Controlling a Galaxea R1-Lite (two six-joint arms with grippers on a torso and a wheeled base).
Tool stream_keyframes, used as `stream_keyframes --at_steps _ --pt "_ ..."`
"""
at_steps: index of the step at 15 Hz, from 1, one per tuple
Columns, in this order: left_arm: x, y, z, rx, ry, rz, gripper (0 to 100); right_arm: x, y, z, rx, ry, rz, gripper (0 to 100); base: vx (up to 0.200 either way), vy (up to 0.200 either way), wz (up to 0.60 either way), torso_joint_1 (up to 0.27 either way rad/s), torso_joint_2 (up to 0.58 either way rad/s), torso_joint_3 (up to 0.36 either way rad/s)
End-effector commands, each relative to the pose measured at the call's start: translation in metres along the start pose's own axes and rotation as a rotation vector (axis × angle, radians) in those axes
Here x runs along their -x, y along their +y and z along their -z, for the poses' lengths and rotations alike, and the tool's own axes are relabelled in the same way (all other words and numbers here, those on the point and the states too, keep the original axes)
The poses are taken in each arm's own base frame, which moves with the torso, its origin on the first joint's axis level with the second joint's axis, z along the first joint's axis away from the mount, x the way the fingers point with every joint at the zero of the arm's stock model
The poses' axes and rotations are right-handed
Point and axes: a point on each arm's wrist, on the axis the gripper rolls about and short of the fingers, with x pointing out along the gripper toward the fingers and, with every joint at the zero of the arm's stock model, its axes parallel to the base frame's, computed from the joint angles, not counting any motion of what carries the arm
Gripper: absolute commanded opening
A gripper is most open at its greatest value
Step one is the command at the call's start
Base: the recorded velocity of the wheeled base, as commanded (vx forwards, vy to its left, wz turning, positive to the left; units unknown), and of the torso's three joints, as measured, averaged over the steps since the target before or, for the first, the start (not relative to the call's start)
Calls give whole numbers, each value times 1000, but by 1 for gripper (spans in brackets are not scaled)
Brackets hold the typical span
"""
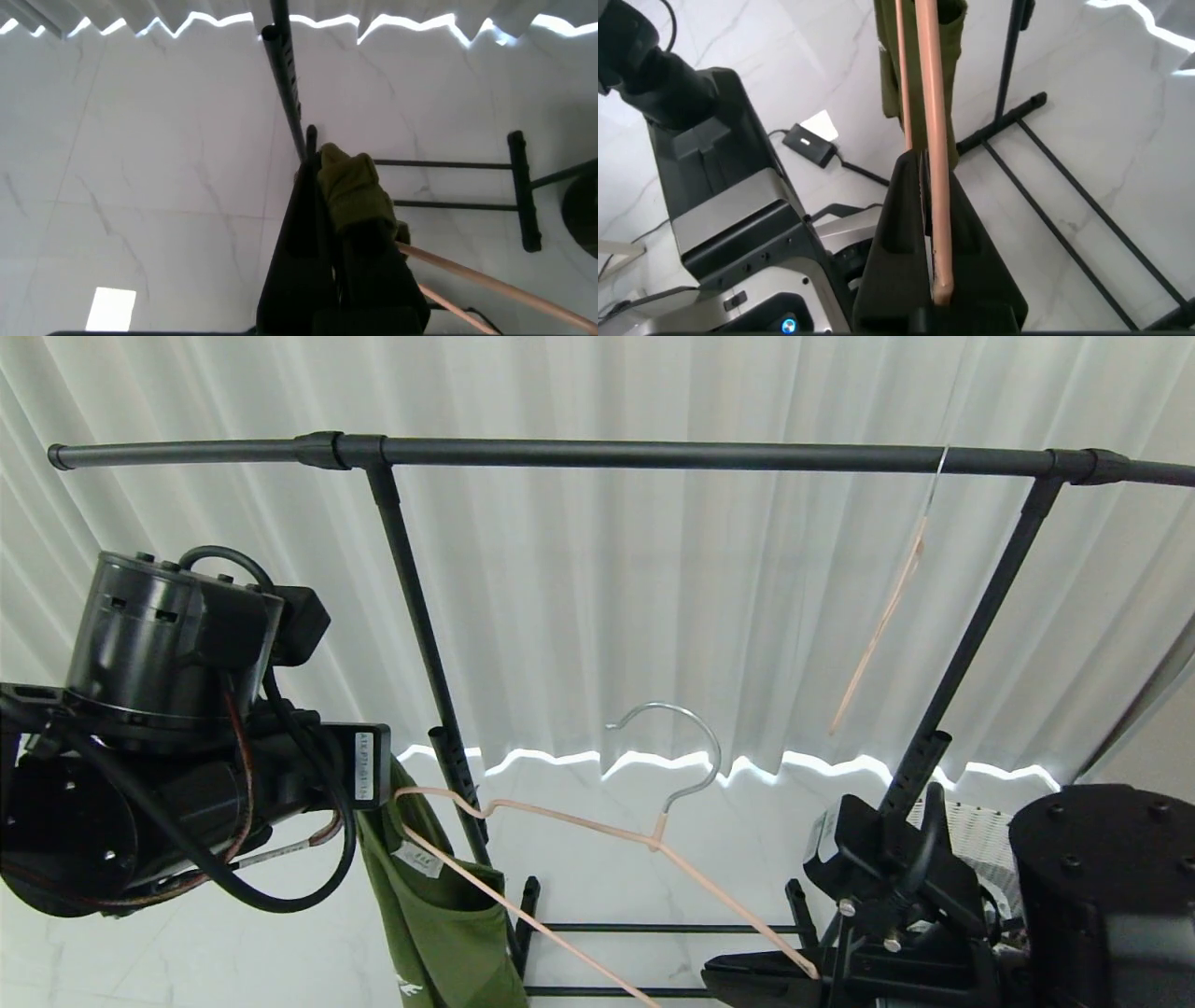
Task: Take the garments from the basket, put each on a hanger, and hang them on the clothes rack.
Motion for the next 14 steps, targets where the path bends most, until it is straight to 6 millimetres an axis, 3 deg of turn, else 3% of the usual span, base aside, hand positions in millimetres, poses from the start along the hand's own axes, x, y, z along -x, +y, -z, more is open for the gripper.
stream_keyframes --at_steps 1,4,9,14 --pt "-7 4 -1 2 14 -31 0 -2 1 -2 2 -2 -6 0 0 0 0 0 0 0" --pt "-8 5 0 -14 15 -36 0 8 11 -3 0 -25 -42 0 0 0 0 0 0 0" --pt "-6 4 -1 -14 9 -33 0 5 11 -3 1 -24 -23 0 0 0 0 0 0 0" --pt "-1 2 -3 -17 -5 -16 0 -18 8 -5 -14 -36 16 0 0 0 0 0 0 0"
